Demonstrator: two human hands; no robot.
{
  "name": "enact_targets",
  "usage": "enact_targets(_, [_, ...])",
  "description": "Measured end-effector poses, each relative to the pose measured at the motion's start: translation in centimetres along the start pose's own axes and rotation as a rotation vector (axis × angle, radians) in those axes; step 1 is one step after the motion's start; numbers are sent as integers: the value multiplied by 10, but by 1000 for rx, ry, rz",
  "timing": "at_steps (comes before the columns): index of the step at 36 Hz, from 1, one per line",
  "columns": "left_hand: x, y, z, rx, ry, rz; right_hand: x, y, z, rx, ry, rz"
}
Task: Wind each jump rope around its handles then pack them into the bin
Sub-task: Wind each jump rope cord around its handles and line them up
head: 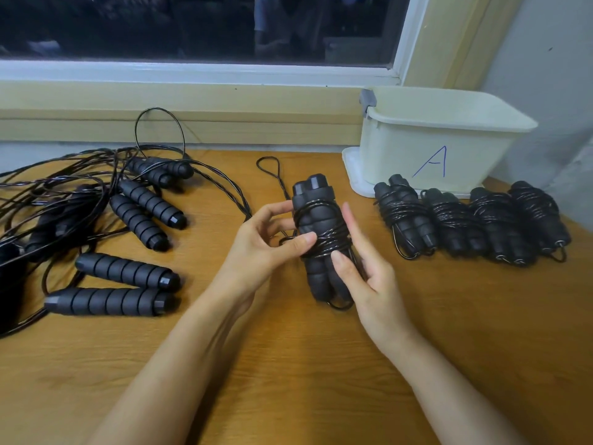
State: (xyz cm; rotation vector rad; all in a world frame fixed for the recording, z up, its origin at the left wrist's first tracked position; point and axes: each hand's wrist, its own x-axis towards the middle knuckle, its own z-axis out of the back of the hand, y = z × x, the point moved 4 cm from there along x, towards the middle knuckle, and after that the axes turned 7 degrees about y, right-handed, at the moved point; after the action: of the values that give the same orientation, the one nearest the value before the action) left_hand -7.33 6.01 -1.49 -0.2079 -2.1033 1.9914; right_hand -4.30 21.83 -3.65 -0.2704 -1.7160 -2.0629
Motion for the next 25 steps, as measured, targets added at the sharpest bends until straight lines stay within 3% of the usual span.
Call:
enact_targets(7, [2, 11, -8, -67, -169, -6, -4, 3, -6, -466, -167, 147])
enact_targets(13, [3, 28, -11, -76, -257, 85, -5, 5, -17, -1000, -73, -28])
enact_targets(18, [0, 25, -18, 0, -181, 98, -4, 6, -12, -1199, -33, -113])
enact_targets(22, [-2, 10, -18, 141, 19, 12, -7, 14, 10, -1144, -32, -186])
enact_targets(25, [-1, 10, -9, 648, 139, -112, -16, 23, 31, -1106, 32, -269])
